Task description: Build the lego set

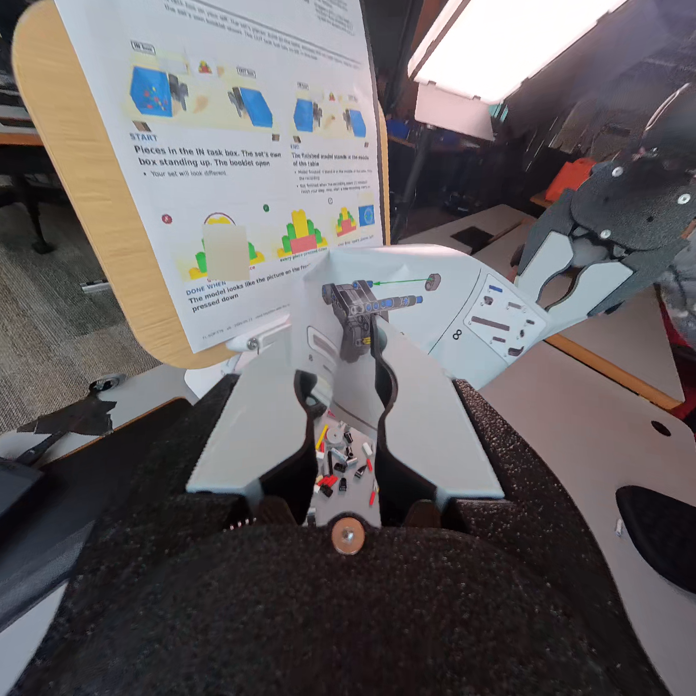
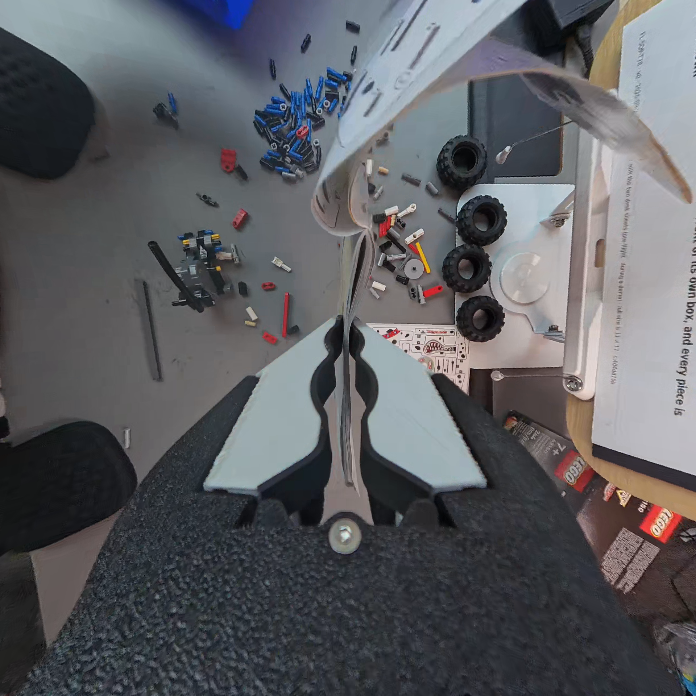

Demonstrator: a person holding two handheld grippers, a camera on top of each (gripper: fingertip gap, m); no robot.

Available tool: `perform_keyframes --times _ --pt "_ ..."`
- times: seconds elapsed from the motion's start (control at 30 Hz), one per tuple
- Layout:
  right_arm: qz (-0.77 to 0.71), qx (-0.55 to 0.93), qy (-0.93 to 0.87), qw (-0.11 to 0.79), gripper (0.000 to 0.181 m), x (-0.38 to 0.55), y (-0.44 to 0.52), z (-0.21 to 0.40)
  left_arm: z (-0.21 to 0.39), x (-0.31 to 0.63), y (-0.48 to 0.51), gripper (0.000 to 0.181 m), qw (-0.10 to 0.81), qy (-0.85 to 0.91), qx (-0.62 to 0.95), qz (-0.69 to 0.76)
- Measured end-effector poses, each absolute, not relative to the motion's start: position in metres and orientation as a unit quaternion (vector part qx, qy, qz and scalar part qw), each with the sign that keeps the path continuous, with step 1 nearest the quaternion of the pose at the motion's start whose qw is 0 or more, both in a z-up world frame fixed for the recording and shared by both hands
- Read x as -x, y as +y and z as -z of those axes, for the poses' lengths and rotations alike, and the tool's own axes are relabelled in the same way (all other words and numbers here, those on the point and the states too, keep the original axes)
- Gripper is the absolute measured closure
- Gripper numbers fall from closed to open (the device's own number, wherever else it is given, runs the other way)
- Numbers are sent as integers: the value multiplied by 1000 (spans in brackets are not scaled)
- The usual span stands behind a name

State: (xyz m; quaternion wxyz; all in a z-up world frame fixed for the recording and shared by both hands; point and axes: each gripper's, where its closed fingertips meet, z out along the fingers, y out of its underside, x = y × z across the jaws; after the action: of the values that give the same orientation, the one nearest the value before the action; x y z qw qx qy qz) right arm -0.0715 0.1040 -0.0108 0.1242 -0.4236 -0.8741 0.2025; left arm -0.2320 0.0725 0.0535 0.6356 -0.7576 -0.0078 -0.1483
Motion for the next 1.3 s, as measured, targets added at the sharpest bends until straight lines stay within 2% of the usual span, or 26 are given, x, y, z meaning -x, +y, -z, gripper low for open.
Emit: perform_keyframes --times 0.1,0.23,0.37,0.5,0.57,0.63,0.87,1.13,1.3 --pt "-175 422 -884 99 180 64 103 6 -37 230 66 136 596 8 792 131" --pt "-146 416 -894 76 180 56 97 4 -54 235 46 125 599 45 797 60" --pt "-126 409 -902 59 179 50 90 11 -87 227 23 121 604 93 792 17" --pt "-123 405 -905 41 180 45 81 21 -96 145 1 114 565 245 783 88" --pt "-119 406 -906 27 180 42 75 27 -86 97 -3 104 528 291 784 148" --pt "-116 405 -907 16 180 40 69 33 -67 71 7 95 500 303 798 145" --pt "-108 419 -901 -5 180 27 63 38 11 47 32 93 392 291 869 75" --pt "-113 426 -898 -8 180 12 70 38 37 75 18 146 338 285 896 46" --pt "-107 428 -897 -11 179 5 77 38 48 100 4 168 307 300 903 -6"
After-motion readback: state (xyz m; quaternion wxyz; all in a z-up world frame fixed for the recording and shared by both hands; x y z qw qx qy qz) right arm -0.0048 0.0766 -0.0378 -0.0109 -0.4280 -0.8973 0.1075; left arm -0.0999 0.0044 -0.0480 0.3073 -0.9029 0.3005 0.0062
